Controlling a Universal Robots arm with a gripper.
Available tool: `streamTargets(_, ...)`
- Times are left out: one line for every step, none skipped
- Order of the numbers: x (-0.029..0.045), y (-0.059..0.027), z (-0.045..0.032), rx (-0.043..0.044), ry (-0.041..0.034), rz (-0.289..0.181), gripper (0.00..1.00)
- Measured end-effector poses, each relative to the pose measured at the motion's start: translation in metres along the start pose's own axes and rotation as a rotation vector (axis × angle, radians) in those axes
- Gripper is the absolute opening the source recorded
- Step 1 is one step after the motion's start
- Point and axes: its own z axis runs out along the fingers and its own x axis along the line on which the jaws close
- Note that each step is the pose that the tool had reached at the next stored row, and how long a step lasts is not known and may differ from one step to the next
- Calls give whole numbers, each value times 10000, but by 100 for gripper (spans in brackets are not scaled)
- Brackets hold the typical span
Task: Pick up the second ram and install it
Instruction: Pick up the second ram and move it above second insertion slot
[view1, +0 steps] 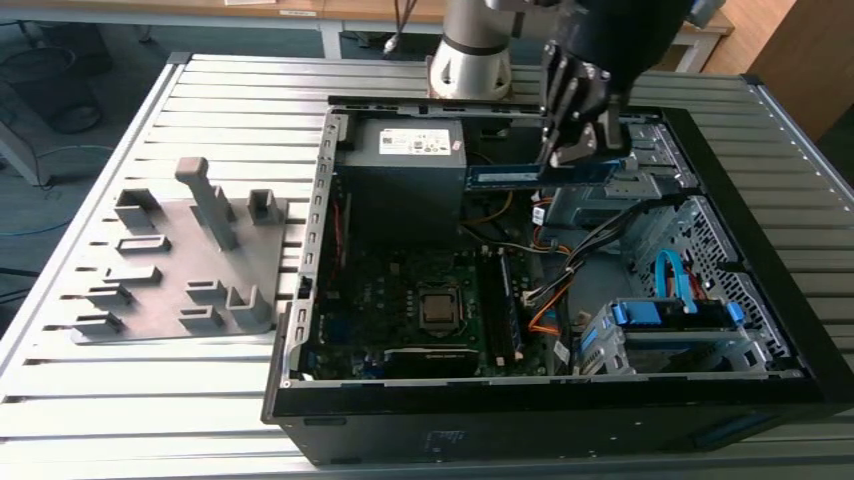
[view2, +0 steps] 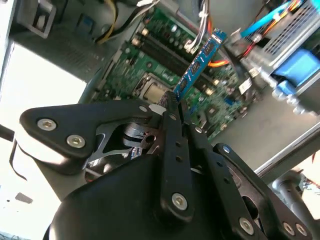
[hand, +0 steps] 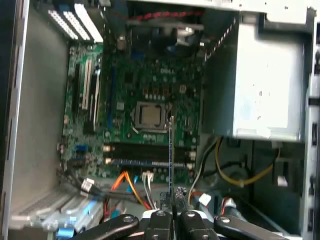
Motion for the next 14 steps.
streamTargets(2, -45, 1, -2, 0, 0, 14)
streamTargets(5, -88, 3, -3, -1, -1, 14)
streamTargets(6, -124, 7, -4, -4, -2, 14)
streamTargets(8, -144, 11, -3, -16, 1, 14)
streamTargets(9, -154, 16, -2, -41, 9, 14)
streamTargets(8, -154, 15, -1, -54, 13, 14)
streamTargets(8, -155, 16, -1, -58, 14, 14)
streamTargets(8, -156, 16, -1, -62, 14, 14)
streamTargets(8, -157, 16, 0, -65, 14, 14)
streamTargets(9, -149, 18, 0, -65, 17, 14)
streamTargets(9, -131, 20, 1, -66, 33, 14)
streamTargets(8, -110, 24, 1, -67, 53, 14)
streamTargets(7, -78, 29, 1, -68, 63, 14)
streamTargets(5, -42, 35, 2, -68, 64, 14)
